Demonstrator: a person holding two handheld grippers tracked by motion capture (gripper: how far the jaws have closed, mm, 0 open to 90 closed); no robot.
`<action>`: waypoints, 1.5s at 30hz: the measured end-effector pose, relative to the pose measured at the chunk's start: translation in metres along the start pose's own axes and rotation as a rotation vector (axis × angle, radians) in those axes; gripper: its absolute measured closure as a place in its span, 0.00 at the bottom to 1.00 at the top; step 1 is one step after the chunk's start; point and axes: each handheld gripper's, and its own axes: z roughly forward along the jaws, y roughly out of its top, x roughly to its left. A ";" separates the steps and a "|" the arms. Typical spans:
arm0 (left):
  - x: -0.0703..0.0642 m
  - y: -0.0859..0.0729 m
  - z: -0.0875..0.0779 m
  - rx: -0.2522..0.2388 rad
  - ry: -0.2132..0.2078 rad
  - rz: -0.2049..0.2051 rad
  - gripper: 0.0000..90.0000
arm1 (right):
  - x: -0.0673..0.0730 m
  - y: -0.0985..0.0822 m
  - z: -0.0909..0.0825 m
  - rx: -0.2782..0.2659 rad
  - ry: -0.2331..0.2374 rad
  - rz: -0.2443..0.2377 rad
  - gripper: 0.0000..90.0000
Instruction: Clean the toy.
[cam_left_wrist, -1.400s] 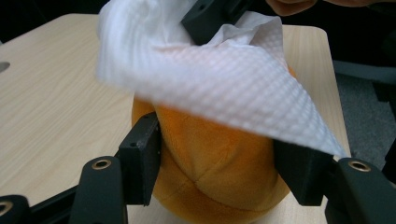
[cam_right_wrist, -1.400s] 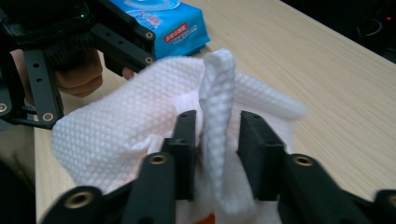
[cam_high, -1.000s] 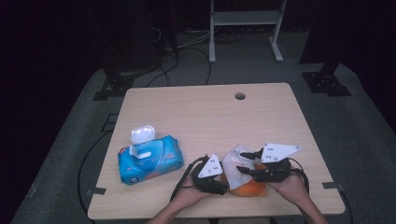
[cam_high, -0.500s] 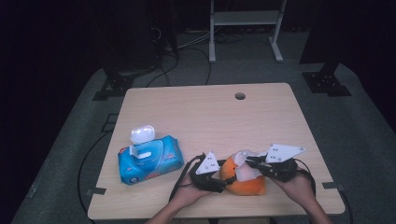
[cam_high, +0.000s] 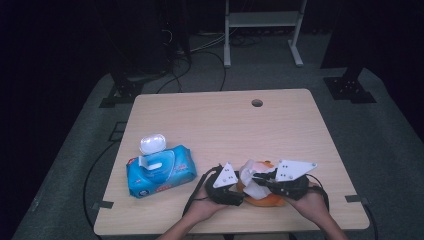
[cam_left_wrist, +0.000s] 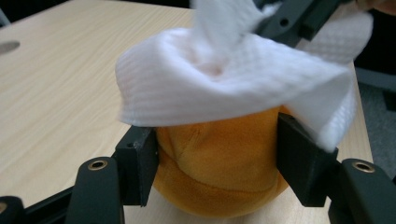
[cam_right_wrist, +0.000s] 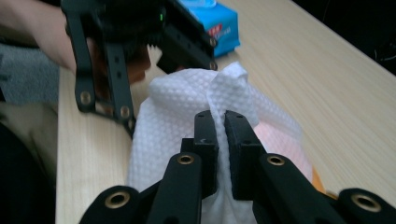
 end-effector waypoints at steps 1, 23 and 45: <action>0.002 0.000 0.000 -0.004 -0.004 -0.019 0.39 | -0.003 -0.003 -0.002 0.011 -0.013 0.000 0.93; 0.006 -0.006 -0.004 -0.014 -0.015 -0.053 0.34 | -0.012 -0.018 -0.014 0.033 -0.050 0.015 0.93; 0.008 0.004 -0.006 -0.013 0.029 0.005 0.50 | -0.026 -0.013 -0.010 -0.088 0.005 0.105 0.93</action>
